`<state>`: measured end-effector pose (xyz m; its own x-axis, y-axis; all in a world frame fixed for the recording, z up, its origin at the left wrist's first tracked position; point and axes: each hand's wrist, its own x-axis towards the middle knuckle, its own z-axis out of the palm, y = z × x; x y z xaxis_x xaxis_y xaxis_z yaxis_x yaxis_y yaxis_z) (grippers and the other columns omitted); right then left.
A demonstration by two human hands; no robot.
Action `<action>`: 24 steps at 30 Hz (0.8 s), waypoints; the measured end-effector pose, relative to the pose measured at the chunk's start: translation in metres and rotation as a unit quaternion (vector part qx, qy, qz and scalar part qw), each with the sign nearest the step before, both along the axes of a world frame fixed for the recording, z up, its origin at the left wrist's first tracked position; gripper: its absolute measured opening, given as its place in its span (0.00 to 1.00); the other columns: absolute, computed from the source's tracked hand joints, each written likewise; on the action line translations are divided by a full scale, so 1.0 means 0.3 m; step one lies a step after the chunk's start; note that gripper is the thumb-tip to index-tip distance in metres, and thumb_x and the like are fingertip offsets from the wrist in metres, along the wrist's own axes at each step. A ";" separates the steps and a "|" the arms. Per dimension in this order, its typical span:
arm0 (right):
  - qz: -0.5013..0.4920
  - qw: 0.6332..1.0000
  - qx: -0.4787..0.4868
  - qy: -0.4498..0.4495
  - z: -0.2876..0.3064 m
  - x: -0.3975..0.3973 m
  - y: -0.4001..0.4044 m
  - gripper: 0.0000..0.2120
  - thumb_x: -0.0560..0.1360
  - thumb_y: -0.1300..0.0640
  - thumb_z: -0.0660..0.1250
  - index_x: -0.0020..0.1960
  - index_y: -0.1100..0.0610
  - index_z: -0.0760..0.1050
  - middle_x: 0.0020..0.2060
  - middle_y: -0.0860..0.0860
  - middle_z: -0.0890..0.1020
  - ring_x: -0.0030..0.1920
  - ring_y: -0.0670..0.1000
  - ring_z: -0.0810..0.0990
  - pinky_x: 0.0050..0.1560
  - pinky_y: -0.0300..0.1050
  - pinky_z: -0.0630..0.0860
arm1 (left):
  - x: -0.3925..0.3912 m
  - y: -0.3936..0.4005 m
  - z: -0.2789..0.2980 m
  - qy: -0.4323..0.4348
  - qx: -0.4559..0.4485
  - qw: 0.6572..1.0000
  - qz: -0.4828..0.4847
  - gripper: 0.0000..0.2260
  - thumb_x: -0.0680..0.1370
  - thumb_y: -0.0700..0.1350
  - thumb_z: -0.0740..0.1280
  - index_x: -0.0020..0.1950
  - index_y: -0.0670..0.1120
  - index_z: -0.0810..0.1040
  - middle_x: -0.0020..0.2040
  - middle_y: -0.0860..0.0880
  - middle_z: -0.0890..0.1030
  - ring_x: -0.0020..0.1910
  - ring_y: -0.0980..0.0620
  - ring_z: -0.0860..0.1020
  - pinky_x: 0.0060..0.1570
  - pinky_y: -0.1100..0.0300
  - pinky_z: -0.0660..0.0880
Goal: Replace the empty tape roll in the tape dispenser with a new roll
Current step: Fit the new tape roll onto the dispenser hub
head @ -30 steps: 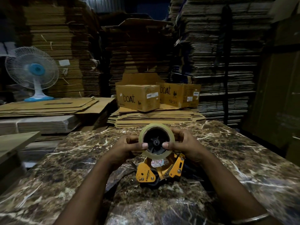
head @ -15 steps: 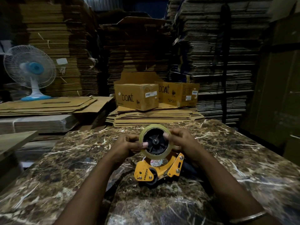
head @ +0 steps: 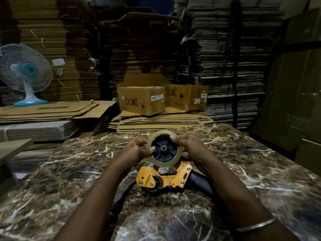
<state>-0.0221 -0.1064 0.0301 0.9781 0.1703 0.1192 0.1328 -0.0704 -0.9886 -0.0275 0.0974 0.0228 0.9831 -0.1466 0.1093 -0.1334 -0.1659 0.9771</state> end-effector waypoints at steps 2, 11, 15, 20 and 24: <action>-0.010 1.000 0.002 0.018 -0.002 0.002 -0.006 0.10 0.80 0.53 0.67 0.42 0.57 0.77 0.44 0.52 0.83 0.42 0.50 0.80 0.39 0.46 0.77 | 0.004 -0.002 -0.006 -0.007 0.012 1.000 -0.011 0.08 0.79 0.33 0.65 0.56 0.35 0.80 0.50 0.40 0.85 0.49 0.47 0.84 0.46 0.61 0.79; -0.041 0.995 -0.012 0.088 -0.042 0.037 -0.054 0.13 0.79 0.49 0.69 0.54 0.58 0.76 0.52 0.57 0.83 0.45 0.55 0.80 0.42 0.52 0.74 | -0.023 -0.004 -0.019 -0.048 0.124 0.988 0.079 0.12 0.79 0.49 0.68 0.57 0.43 0.81 0.53 0.46 0.83 0.53 0.48 0.81 0.40 0.60 0.73; -0.019 0.995 -0.046 0.089 -0.024 0.043 -0.074 0.11 0.83 0.51 0.63 0.57 0.58 0.77 0.49 0.53 0.83 0.44 0.50 0.80 0.42 0.45 0.75 | -0.056 -0.001 -0.017 -0.038 0.327 0.918 0.221 0.20 0.74 0.63 0.69 0.44 0.46 0.83 0.40 0.48 0.83 0.40 0.51 0.81 0.42 0.56 0.77; -0.009 0.984 -0.161 0.082 -0.024 0.055 -0.112 0.12 0.84 0.50 0.61 0.45 0.53 0.75 0.39 0.49 0.79 0.36 0.46 0.75 0.37 0.41 0.70 | -0.075 -0.014 0.001 0.053 0.303 0.932 0.192 0.21 0.71 0.63 0.72 0.36 0.45 0.83 0.32 0.43 0.85 0.34 0.43 0.86 0.46 0.53 0.82; 0.030 0.984 -0.081 0.157 -0.038 0.041 -0.139 0.08 0.83 0.55 0.64 0.49 0.60 0.74 0.34 0.52 0.76 0.24 0.45 0.73 0.21 0.38 0.70 | -0.066 -0.037 -0.016 0.034 0.283 0.938 0.200 0.17 0.69 0.55 0.76 0.30 0.42 0.81 0.28 0.43 0.84 0.32 0.42 0.85 0.38 0.50 0.82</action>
